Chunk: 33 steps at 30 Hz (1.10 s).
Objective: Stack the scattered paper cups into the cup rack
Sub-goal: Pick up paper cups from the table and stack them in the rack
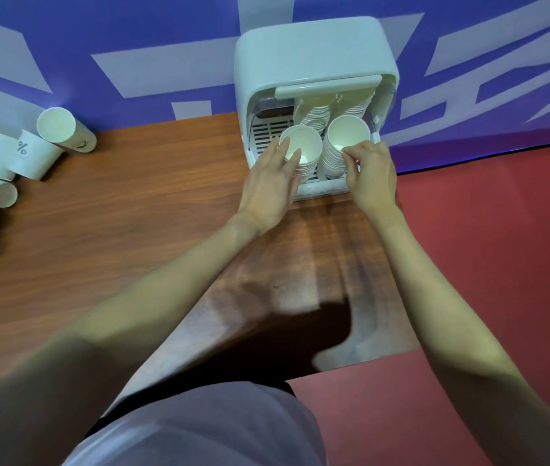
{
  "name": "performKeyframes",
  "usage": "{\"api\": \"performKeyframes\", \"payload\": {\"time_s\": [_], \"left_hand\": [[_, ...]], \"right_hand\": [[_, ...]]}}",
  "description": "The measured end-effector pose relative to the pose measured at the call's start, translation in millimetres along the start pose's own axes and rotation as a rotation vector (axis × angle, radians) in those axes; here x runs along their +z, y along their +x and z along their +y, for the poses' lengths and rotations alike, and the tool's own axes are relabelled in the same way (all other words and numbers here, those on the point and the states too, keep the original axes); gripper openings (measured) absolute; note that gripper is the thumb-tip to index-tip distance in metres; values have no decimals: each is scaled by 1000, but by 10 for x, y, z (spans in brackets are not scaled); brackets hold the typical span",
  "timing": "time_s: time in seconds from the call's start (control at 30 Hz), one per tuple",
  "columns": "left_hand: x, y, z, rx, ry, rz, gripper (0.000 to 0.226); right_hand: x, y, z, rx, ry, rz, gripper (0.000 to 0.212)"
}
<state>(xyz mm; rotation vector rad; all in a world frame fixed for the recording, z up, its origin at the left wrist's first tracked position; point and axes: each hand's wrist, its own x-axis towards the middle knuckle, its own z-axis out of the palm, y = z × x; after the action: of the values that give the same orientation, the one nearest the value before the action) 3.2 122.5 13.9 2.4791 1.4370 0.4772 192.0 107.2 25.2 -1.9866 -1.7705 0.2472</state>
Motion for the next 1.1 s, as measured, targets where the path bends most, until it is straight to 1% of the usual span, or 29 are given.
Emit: {"api": "performKeyframes", "payload": {"time_s": [0.1,0.23,0.33,0.37,0.43,0.53,0.6,0.67,0.73,0.83,0.97,1.1], "left_hand": [[75,-44,-70,26,5,-43,47],[66,-27,-79,22,26,-93,50],[40,-48,-74,11,-22,-77,57],[30,-66,-70,-11,-66,-52,61],[17,-100,-63,-98,-171,16,66],[-14,-171,-77,-250,-266,81,61],[-55,-265,-134,-265,-272,110,57],[-117,-413,-268,-259,-253,136,55],[-208,-618,-488,-297,-214,167,54],[-398,-1014,-949,-417,-132,227,52],[-725,-1541,-1660,-613,-29,253,54],[-1043,-1876,-2260,-748,3,305,54]], "right_hand": [[5,39,-5,46,12,-33,21],[13,40,-22,72,2,-63,21],[-1,12,-39,75,-5,-62,21],[-9,-9,-49,68,-2,-55,21],[-18,-71,-83,27,0,-25,30],[-7,-193,-206,-69,40,73,36],[38,-268,-351,-146,80,100,35],[138,-327,-541,-224,103,50,34],[287,-375,-765,-299,114,-32,34],[561,-409,-1161,-396,127,-139,37],[962,-373,-1765,-476,106,-312,46],[1347,-288,-2361,-568,76,-400,49]]}}
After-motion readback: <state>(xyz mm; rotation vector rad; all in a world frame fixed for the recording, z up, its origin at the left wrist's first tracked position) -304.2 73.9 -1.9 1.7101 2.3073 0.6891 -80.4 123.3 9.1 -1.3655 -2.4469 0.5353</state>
